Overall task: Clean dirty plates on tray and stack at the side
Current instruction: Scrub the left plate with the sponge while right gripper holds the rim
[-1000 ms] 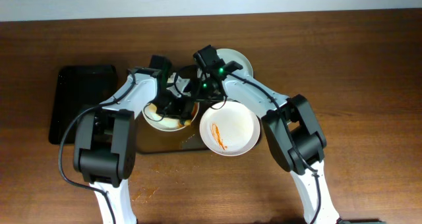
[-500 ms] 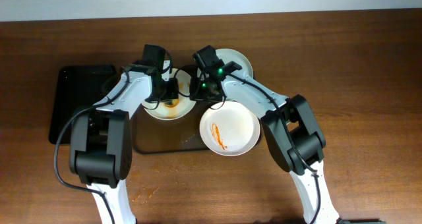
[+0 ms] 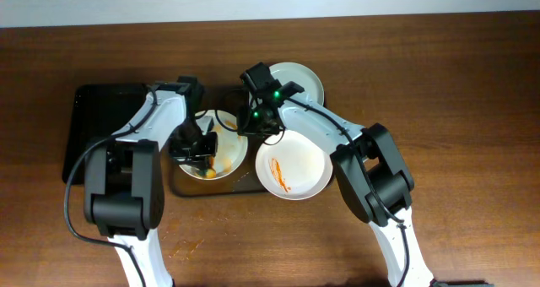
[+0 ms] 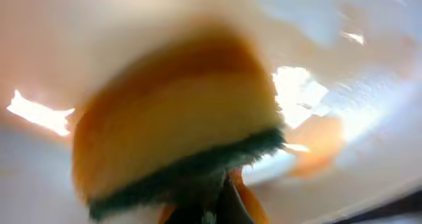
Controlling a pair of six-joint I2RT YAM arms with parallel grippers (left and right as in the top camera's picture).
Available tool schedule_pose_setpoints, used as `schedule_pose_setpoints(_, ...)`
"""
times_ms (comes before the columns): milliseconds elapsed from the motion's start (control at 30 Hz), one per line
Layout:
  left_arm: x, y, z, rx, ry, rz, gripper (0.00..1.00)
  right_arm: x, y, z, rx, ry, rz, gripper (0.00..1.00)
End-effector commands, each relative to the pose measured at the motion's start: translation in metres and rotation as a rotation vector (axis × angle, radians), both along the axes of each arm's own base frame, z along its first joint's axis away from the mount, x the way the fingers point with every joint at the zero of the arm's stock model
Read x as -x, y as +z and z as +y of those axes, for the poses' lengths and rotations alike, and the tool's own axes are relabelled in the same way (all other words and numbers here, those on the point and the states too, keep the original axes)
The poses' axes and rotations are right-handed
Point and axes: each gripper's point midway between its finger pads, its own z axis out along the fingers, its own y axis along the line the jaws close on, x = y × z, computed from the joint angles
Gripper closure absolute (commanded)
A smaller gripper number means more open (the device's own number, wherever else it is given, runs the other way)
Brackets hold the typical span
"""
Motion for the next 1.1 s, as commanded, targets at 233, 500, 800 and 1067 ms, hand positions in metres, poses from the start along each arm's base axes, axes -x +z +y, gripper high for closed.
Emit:
schedule_pose_setpoints(233, -0.066, -0.025, -0.035, 0.170, 0.026, -0.255, 0.99, -0.007, -0.006, -0.009, 0.026, -0.045, 0.003, 0.96)
schedule_pose_setpoints(500, -0.160, -0.016, 0.034, -0.210, 0.201, -0.648, 1.00, -0.007, -0.006, -0.009, 0.028, -0.045, 0.004, 0.96)
schedule_pose_setpoints(800, -0.093, -0.028, 0.076, -0.474, 0.177, -0.399, 0.99, -0.007, -0.006, -0.009, 0.027, -0.045, 0.004, 0.96)
schedule_pose_setpoints(1067, -0.085, -0.033, 0.055, -0.345, 0.157, -0.347, 0.99, -0.019, -0.010, -0.013, 0.061, -0.068, -0.052, 0.75)
